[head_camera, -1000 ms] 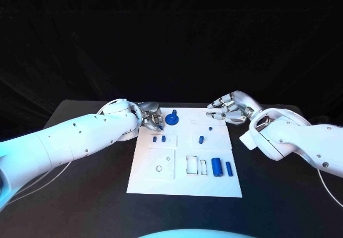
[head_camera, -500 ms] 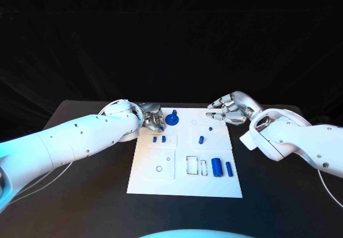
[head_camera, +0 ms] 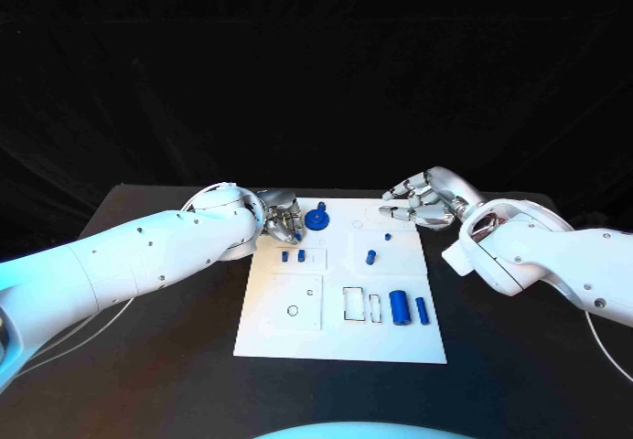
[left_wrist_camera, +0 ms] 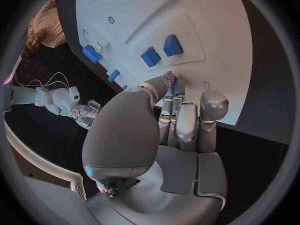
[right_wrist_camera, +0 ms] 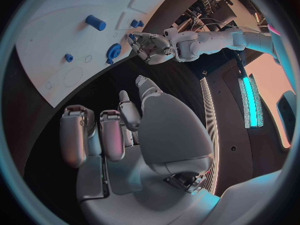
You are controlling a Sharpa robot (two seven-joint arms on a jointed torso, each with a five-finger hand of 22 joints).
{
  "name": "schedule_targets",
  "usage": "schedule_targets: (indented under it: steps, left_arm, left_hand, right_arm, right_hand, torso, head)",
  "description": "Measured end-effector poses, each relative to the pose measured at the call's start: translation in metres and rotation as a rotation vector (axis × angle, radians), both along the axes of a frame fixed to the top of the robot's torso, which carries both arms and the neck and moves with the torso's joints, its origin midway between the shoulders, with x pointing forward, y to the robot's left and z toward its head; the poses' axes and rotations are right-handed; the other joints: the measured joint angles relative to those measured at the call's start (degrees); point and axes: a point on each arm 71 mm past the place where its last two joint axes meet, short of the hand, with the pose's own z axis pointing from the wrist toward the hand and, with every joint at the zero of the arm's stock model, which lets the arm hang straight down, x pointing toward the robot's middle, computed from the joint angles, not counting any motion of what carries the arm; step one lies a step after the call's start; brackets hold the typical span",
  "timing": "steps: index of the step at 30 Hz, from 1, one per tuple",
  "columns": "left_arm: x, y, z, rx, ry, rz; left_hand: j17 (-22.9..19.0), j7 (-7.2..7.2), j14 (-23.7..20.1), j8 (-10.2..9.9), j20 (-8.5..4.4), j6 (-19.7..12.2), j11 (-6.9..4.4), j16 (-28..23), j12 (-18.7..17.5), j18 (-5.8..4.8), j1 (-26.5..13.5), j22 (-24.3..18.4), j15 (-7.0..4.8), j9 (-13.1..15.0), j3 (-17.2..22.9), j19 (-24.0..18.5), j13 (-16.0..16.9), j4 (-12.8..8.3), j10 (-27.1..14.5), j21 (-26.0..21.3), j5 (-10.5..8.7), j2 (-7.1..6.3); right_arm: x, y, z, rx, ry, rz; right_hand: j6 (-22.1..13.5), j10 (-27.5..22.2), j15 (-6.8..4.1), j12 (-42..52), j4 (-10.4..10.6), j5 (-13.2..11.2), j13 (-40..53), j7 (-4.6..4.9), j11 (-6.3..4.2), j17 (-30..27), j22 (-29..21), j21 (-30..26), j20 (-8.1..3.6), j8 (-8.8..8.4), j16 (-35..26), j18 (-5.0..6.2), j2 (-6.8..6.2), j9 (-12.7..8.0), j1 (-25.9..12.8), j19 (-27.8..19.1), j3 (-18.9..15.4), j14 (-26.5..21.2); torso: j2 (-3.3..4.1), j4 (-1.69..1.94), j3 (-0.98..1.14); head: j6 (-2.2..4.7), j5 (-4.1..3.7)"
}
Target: Assemble the parts on the task board
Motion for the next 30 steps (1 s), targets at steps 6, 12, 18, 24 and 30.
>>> schedule_targets:
  steps: [6, 12, 18, 24, 30]
  left_arm:
    - [0.0000, 0.0001, -0.0005, 0.003, 0.003, 0.002]
    - [-0.0001, 0.0011, -0.0020, 0.009, 0.008, 0.006]
    - [0.0000, 0.0018, -0.0022, 0.011, 0.009, 0.010]
    - [0.0001, 0.0025, -0.0023, 0.013, 0.010, 0.013]
    - [0.0002, 0.0044, -0.0023, 0.015, 0.010, 0.018]
  left_hand:
    - [-0.29, 0.62, 0.00, -1.35, 0.00, -0.61, 0.00, 0.00, -1.13, -0.01, -0.50, -0.11, 0.00, -0.46, 0.00, 0.00, 0.01, 0.00, 0.00, 0.00, 0.00, -0.50]
    - [-0.44, 0.77, 0.00, -2.85, 0.21, -2.41, 0.12, 0.00, -1.72, 0.00, -0.86, -0.11, 0.00, -1.18, 0.00, -0.21, 0.01, 0.00, 0.12, 0.00, 0.01, -0.86]
    - [-0.56, 0.92, 0.00, -4.05, 0.21, -3.82, 0.21, 0.00, -2.10, 0.00, -1.11, -0.17, 0.00, -1.78, 0.22, -0.21, 0.01, -0.21, 0.21, 0.00, 0.01, -1.11]
    - [-0.57, 1.24, 0.00, -4.42, 0.21, -4.30, 0.41, 0.00, -2.38, 0.00, -1.11, -0.17, 0.00, -2.07, 0.40, -0.21, 0.06, -0.39, 0.41, 0.00, 0.01, -1.10]
    - [-0.57, 1.13, 0.00, -4.42, 0.21, -4.81, 0.41, 0.00, -2.45, 0.00, -1.15, -0.16, 0.00, -2.30, 0.40, -0.21, 0.07, -0.39, 0.41, 0.00, 0.01, -1.15]
  right_arm:
    - [0.0000, 0.0000, 0.0000, 0.000, 0.000, 0.000]
    - [0.0001, -0.0004, 0.0000, 0.000, 0.000, -0.001]
    - [0.0002, -0.0005, -0.0001, 0.000, 0.000, -0.001]
    - [0.0004, -0.0010, -0.0002, -0.001, 0.000, -0.003]
    - [0.0018, -0.0030, -0.0008, -0.005, 0.003, -0.008]
  right_hand:
    - [0.00, 0.00, -0.21, 0.00, 0.00, 0.00, -0.14, 0.00, 0.00, 0.00, 0.00, 0.00, 0.00, 0.00, 0.00, 0.00, 0.00, 0.00, 0.00, 0.00, 0.00, -0.21]
    - [0.00, 0.00, -0.21, 0.00, 0.00, 0.00, -0.13, 0.00, 0.00, 0.00, 0.00, 0.00, 0.00, 0.00, 0.00, 0.00, 0.00, 0.02, 0.00, 0.00, 0.00, -0.21]
    - [0.00, -0.21, -0.21, -0.24, 0.00, 0.00, -0.28, 0.00, -0.21, 0.00, -0.01, -0.34, 0.00, 0.00, 0.00, 0.00, 0.00, 0.04, 0.00, 0.00, 0.00, -0.21]
    - [-0.01, -4.88, -0.34, -5.80, 0.04, 0.00, -5.98, 0.00, 0.01, 0.00, -0.01, -2.55, -0.15, 0.00, -2.16, 0.68, 0.00, 0.03, 0.00, -1.64, 0.04, -0.08]
    - [-0.12, -14.35, -0.42, -22.24, 0.68, 0.00, -22.22, -0.11, -0.25, -3.14, 0.03, -7.53, -0.32, 0.00, -6.57, 1.82, 0.00, 0.03, 0.00, -4.27, 1.17, 0.00]
  torso:
    - [-0.03, 0.00, -0.01]
    - [-0.03, 0.01, -0.01]
    - [-0.03, 0.00, -0.01]
    - [-0.02, -0.02, -0.01]
    - [-0.02, -0.02, -0.01]
  head:
    - [0.00, -0.03]
    - [0.06, -0.01]
    - [0.06, 0.02]
    - [0.07, 0.03]
    - [0.02, -0.05]
